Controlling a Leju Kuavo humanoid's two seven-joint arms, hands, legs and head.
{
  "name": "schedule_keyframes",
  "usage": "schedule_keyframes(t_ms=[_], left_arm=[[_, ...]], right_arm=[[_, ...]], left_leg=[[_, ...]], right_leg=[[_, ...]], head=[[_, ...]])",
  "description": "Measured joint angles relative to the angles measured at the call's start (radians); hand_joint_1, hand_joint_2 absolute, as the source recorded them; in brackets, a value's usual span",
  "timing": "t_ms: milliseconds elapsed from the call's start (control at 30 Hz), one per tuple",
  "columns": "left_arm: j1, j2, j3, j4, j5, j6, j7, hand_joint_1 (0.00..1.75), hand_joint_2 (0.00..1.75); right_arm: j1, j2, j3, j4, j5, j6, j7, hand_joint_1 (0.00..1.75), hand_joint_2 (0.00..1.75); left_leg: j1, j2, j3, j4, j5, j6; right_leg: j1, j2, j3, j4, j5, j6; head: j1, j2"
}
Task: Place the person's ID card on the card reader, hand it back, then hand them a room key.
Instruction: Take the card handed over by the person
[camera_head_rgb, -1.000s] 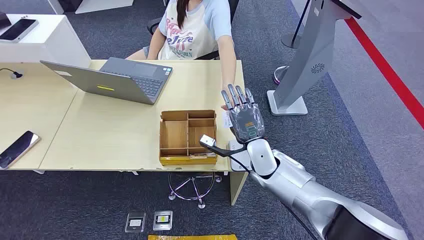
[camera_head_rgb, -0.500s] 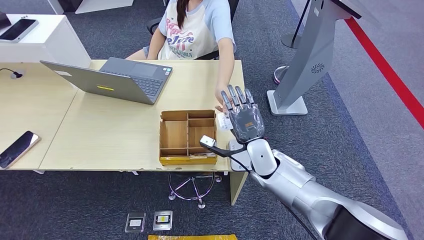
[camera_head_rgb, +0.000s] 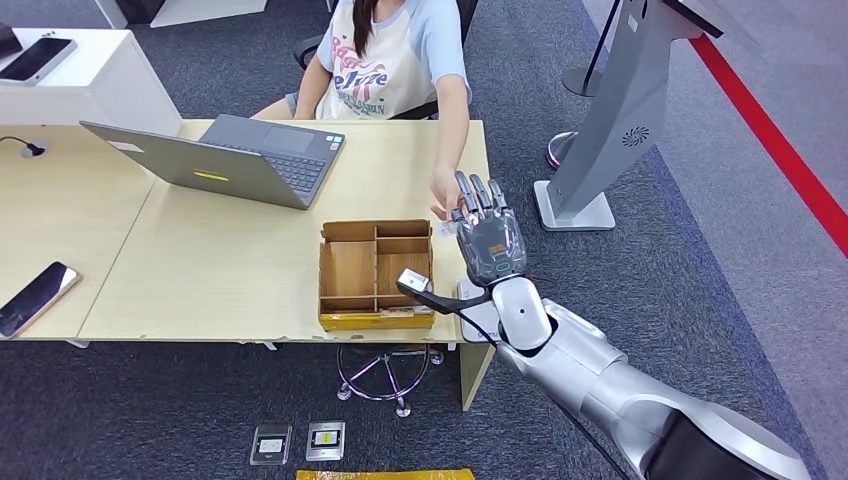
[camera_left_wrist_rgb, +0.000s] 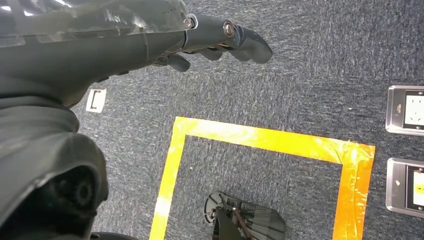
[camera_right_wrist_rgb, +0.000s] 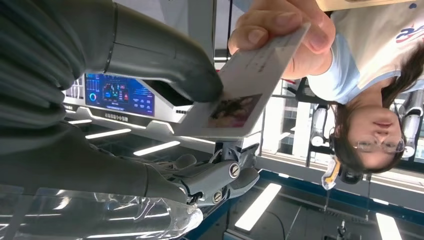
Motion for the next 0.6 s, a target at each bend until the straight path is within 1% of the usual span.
schedule_keyframes(t_ms=[600], left_arm=[[-0.001, 0.0, 0.0, 0.0, -0.014, 0.0, 0.003, 0.0, 0.0]], right_arm=[[-0.001, 0.001, 0.0, 0.017, 0.0, -0.013, 0.003, 1.75, 1.75]], left_leg=[[0.0, 0.0, 0.0, 0.0, 0.0, 0.0]], right_leg=[[0.0, 0.0, 0.0, 0.0, 0.0, 0.0]], head=[[0.0, 0.0]])
